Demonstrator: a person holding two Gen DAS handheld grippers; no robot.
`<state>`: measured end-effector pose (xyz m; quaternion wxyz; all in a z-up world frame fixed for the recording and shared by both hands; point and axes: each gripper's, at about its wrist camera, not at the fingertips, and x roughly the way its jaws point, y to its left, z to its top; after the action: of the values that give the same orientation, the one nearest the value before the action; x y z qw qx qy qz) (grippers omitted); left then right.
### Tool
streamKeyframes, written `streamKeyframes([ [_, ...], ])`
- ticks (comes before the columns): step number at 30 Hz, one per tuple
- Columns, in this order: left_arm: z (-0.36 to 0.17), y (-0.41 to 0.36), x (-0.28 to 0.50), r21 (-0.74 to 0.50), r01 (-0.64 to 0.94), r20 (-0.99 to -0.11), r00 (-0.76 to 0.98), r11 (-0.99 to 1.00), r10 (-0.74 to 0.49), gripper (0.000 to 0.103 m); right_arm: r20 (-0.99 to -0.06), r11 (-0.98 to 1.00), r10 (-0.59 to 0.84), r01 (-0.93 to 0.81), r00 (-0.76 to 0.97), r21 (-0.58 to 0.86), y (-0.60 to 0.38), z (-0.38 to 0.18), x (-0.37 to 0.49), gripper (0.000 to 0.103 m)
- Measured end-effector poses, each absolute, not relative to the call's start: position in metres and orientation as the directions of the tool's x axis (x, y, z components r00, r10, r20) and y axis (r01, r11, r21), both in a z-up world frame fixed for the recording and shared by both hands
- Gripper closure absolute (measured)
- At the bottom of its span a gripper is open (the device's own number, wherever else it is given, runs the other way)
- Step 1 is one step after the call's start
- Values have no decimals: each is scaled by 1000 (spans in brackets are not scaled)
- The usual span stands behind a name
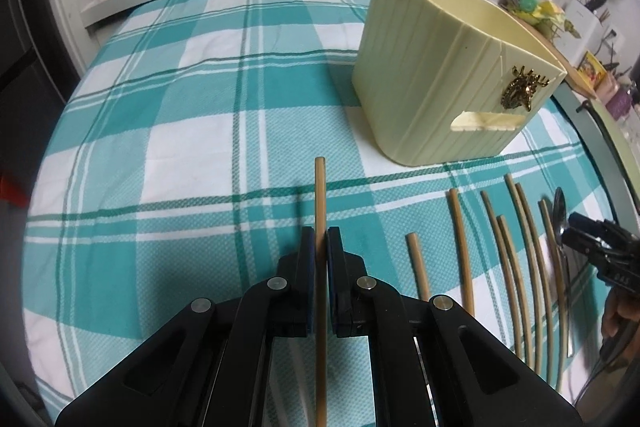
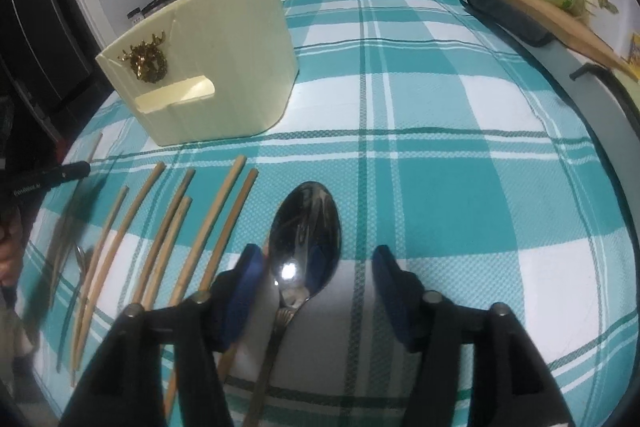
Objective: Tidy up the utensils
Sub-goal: 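Lift the spoon and chopstick and carry both toward the cream holder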
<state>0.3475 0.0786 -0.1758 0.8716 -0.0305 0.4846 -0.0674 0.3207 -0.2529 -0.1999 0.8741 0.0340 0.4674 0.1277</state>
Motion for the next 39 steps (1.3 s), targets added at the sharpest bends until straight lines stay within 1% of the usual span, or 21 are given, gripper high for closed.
streamKeyframes([
  [4,-180,80,345,-120,72,-840,525,990,-140,99,-822,967,253,-164,510,195,-241,-203,319,40],
  [8,-186,78,349,-127,62,-840,524,990,-141,99,-817,986,166,-112,552,124,-225,-208,333,39],
  [9,-185,79,348,-131,58,-838,527,990,-142,99,-814,987,156,-109,559,114,-222,-208,338,41],
  [10,-182,80,347,-143,53,-834,532,988,-149,99,-812,988,149,-110,564,104,-221,-208,341,47],
  [11,-178,82,345,-156,51,-827,540,986,-159,99,-813,990,133,-108,567,87,-221,-207,343,63],
  [14,-160,86,335,-166,59,-799,578,984,-169,99,-809,980,199,-120,553,159,-229,-200,342,63],
  [18,-131,90,318,-179,77,-755,629,981,-187,99,-751,969,248,-163,612,187,-236,-172,326,63],
  [25,-78,103,283,-225,96,-658,719,970,-224,99,-630,952,306,-252,714,177,-231,-112,289,63],
  [30,-51,114,260,-255,100,-593,769,962,-237,99,-563,943,328,-295,759,152,-227,-80,259,63],
  [34,-39,114,245,-261,103,-562,792,960,-238,99,-528,940,338,-307,779,149,-226,-66,241,63],
  [39,-34,110,237,-262,111,-549,800,959,-243,99,-516,941,335,-307,789,142,-226,-60,235,64],
])
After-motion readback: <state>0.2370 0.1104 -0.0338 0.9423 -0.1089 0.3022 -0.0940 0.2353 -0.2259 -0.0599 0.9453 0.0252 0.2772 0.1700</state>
